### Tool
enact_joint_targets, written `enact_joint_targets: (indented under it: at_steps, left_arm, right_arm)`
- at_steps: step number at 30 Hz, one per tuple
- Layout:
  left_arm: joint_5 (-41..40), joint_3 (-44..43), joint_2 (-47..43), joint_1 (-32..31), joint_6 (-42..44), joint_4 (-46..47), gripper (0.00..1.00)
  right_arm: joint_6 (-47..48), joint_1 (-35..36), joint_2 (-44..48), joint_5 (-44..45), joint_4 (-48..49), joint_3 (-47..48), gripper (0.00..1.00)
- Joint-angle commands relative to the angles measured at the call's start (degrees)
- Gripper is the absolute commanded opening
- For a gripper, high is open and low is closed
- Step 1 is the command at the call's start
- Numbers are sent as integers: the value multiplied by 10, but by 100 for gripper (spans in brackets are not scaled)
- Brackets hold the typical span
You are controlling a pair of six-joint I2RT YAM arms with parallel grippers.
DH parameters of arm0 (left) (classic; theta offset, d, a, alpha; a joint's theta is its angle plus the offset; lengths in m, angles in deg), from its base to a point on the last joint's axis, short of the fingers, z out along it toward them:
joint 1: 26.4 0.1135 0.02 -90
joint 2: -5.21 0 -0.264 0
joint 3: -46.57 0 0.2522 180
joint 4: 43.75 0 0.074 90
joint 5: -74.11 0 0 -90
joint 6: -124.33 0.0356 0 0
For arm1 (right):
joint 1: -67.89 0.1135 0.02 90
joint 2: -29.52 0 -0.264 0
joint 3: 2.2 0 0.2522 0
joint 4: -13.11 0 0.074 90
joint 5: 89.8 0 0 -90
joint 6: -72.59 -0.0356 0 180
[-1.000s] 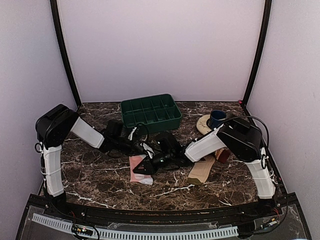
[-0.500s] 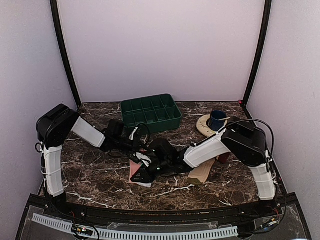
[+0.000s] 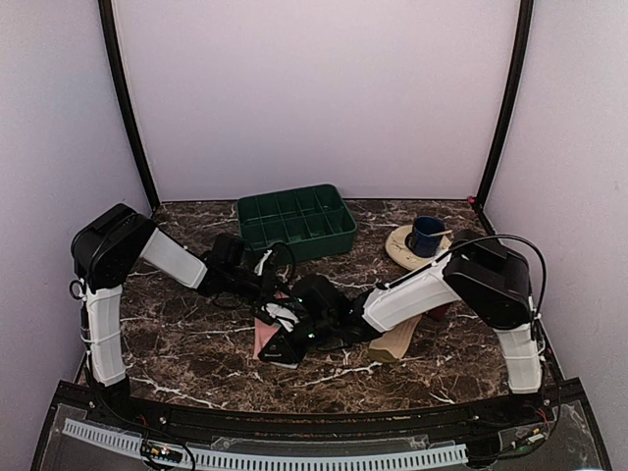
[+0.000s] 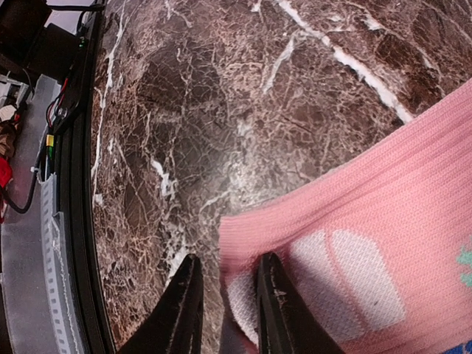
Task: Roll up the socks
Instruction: Adjust the sock at the center of the board, then pick up the sock from the center of the board.
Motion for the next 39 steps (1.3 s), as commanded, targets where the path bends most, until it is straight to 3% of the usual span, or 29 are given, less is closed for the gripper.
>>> enact_joint_targets:
  at_steps: [1,12,18,31,39]
  left_arm:
    - [-23,4,22,2,23,-36,0]
    - [-13,-2,6,2,38,-52,1]
    - [-3,-5,-1,2,51,-62,2]
    - [22,-10,0,2,66,-73,4]
    - [28,-11,0,2,78,-82,4]
  right_arm:
    - [30,26,33,-2,-68,-18,24]
    - [153,34,106,71,-150,-4,35]
    - [233,65,119,188,-207,-9,39]
    - [329,126,104,427,-181,-31,44]
    - [387,133,95,476,-187,-20,48]
